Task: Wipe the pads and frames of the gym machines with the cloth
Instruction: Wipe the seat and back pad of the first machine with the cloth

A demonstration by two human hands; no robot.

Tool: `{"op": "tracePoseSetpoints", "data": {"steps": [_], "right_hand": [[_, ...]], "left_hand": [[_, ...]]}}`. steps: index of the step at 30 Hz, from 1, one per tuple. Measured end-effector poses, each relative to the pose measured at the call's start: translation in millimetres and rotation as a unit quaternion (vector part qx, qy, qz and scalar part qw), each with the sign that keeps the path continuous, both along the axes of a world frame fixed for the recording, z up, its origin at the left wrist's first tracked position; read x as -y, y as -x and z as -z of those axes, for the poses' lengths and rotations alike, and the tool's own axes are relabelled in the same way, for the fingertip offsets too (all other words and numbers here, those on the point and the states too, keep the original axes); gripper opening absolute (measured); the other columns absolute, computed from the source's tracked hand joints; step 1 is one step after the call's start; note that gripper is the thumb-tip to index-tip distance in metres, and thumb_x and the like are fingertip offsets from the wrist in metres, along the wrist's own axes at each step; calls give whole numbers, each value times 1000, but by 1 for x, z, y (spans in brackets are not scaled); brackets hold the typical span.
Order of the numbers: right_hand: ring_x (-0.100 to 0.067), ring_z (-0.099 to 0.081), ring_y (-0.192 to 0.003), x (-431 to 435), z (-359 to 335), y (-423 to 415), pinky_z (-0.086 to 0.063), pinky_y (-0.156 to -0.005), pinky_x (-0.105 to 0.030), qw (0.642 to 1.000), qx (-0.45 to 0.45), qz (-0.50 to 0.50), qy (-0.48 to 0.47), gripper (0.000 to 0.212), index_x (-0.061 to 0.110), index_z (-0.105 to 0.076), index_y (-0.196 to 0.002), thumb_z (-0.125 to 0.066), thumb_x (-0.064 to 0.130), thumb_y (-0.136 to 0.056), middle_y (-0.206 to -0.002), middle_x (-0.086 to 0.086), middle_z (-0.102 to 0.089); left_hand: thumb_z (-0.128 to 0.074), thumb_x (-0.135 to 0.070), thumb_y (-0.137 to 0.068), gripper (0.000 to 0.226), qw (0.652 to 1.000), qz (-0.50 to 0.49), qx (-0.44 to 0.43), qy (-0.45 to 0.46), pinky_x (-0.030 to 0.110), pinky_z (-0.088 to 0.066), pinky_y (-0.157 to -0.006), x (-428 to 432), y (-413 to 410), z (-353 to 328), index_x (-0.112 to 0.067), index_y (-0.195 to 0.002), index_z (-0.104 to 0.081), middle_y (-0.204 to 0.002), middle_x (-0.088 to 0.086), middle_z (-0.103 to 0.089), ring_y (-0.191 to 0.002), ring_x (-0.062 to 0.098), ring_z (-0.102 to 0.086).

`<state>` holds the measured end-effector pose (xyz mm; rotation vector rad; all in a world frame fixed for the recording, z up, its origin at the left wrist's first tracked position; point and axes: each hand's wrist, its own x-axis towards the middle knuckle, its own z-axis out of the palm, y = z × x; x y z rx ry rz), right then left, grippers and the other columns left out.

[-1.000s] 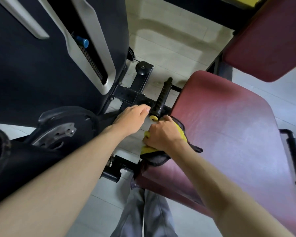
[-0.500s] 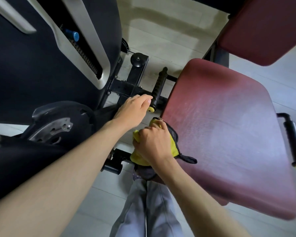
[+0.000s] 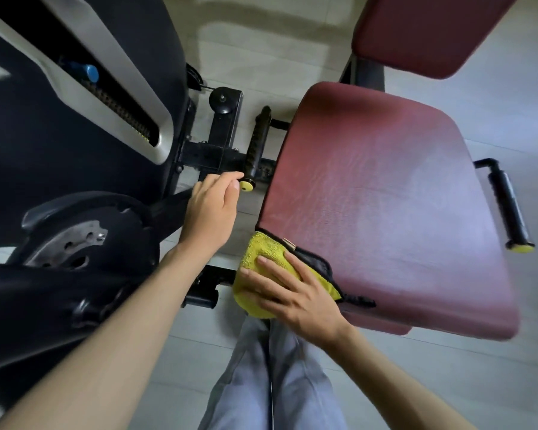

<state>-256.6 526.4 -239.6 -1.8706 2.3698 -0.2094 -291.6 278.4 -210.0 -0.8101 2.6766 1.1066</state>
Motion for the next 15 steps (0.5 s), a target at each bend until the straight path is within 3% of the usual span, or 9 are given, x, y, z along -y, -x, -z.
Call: {"op": "tracePoseSetpoints", "data": {"steps": [2,5,7,13,15], "right_hand": [[-31,-20,-157,-39,0,5,-27,-122,-59,999,-39,-22,-17,52,33,-48,-152,-61,22,-102,-171,1,-19],[-30,-21,-157,-84,-2,15,-27,-122,-59,995,-85,-27,-52,80,34,-36,-159,-75,18,-91,-172,2,-16],[-30,-19,-157,-84,-6,17,-24,-123,-61,992,-101,-29,-76,86,35,-30,-161,-70,14,-88,-173,2,-11],[-34,1,-159,9,2,3,-18,-124,-63,988,-122,-77,-58,66,25,-34,-160,-60,26,-99,-173,-8,4],[-40,2,-158,44,7,-8,-13,-123,-67,986,-128,-77,-72,59,25,-42,-156,-57,22,-99,-173,-12,-3]], "left_hand": [[-32,-32,-110,39,1000,3,-8,-2,30,-33,-94,-3,-7,-3,-29,-138,-59,-131,-3,-58,-118,14,-42],[-33,-31,-110,38,1000,10,-16,-7,29,-33,-94,-5,-16,-3,-32,-136,-60,-126,-5,-59,-114,13,-42],[-34,-31,-109,38,1000,13,-21,-7,29,-34,-95,-8,-20,-1,-32,-136,-60,-125,-5,-60,-117,17,-45],[-32,-33,-110,39,999,27,-20,7,28,-34,-98,-17,-27,0,-31,-138,-58,-131,-7,-58,-122,14,-44],[-30,-35,-110,40,999,34,-13,20,30,-35,-100,-20,-27,-2,-31,-139,-58,-132,-8,-57,-122,14,-43]]}}
